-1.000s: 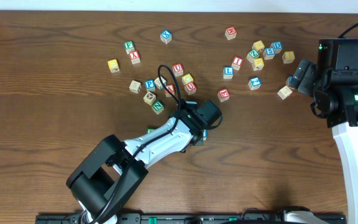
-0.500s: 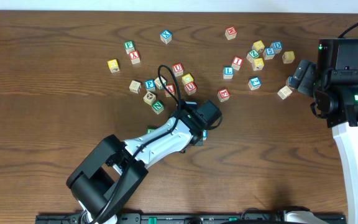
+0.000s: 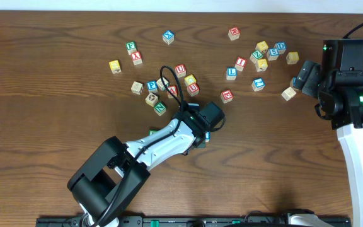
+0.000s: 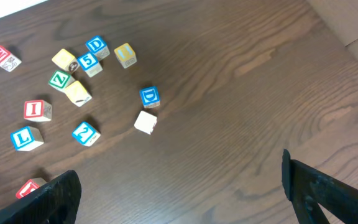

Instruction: Spell out ROBOT

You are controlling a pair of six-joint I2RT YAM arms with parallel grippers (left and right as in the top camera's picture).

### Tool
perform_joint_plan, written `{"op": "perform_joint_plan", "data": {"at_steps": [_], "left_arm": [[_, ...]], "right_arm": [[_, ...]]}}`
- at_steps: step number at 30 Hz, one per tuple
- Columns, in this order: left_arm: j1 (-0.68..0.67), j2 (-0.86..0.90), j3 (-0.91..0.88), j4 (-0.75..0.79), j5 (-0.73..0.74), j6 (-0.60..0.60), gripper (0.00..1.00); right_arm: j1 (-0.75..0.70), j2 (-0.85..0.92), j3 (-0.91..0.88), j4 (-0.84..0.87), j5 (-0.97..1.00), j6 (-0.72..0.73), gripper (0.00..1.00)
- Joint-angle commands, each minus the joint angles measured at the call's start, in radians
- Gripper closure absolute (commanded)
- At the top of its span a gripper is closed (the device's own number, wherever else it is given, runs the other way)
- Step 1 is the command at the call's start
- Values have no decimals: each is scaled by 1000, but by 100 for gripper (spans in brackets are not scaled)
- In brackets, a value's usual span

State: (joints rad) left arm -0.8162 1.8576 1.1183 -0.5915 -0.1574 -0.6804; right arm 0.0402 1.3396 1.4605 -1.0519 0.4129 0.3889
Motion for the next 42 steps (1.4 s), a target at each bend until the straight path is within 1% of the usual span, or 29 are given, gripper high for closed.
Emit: {"op": "perform_joint_plan", "data": {"at_steps": [1,14,17,42], "left_arm": [[-1,13,-17,-6,-40,-6,92],[-1,13,-17,-10,-43,-14,92],[-1,13,-17,-16,-47,-40,92],[-1,13,-17,-16,-58,-40,91]], "right_arm": [[-3,-2,15,0,14,-9,1],[-3,-2,15,0,14,-8,1],[-3,-2,15,0,14,-8,1],[-3,-2,15,0,14,-9,1]]}}
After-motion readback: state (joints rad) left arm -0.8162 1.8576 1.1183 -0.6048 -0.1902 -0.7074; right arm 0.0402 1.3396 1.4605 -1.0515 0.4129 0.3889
